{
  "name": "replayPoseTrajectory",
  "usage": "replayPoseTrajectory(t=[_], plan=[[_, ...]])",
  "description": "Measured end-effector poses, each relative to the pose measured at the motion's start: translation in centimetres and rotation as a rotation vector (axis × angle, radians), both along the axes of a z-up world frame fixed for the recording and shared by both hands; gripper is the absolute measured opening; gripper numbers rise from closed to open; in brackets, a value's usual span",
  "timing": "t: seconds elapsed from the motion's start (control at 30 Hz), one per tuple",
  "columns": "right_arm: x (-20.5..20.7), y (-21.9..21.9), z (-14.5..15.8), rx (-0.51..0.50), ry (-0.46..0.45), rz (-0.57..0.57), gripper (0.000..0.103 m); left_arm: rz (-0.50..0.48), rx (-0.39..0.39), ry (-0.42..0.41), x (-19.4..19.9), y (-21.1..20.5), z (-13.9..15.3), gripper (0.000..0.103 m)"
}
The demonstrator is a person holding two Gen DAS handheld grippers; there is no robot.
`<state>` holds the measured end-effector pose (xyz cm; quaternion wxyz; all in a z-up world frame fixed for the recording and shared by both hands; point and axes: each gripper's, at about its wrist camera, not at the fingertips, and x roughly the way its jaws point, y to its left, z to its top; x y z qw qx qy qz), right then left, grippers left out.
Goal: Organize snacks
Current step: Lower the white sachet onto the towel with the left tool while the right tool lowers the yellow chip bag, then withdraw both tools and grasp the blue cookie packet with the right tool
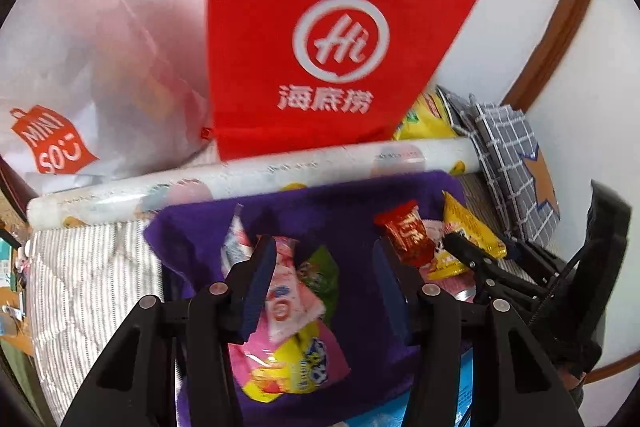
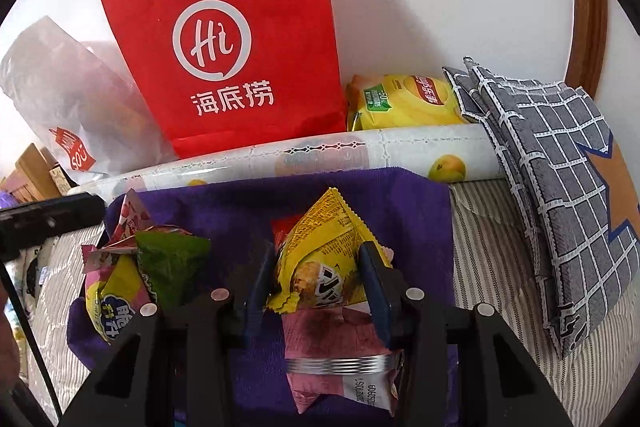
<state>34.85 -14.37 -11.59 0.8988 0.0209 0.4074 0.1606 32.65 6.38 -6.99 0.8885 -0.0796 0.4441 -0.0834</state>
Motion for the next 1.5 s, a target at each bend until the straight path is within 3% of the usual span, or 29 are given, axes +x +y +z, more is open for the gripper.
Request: replayPoseTrajectory(t=[0.27, 0.4, 0.5, 0.93, 1.37, 1.5], plan=[[0.1, 0.2, -0.1, -0.042, 0.002, -0.002, 0.043, 0.084, -0.057, -0.015, -0.1, 3.3, 1.4, 0.058], [-0.6, 0.0, 0.4, -0.063, -0.017, -0.004, 0.057, 0.102, -0.068, -0.002, 0.0, 3.7, 1.3, 0.058], [-1.4, -0.6, 1.0, -0.067, -0.013, -0.009, 0.057, 0.098, -0.071, 0.006, -0.1, 3.6, 1.4, 0.058], [-7.7, -8.3, 4.4, -0.155, -0.063, -0.173, 0.059, 0.057, -0.021, -0.024, -2.0, 0.7, 3.1, 0.061], [-13.6, -12.2, 5.3, -0.138, -0.041, -0.218, 0.059, 0.021, 0.075, -0.006, -8.4, -2.1, 3.0, 0.066], [-15.2, -12.7, 4.6, -0.115, -0.022, -0.199, 0.059, 0.058, 0.054, 0.033, -10.8, -1.5, 2.0, 0.067]])
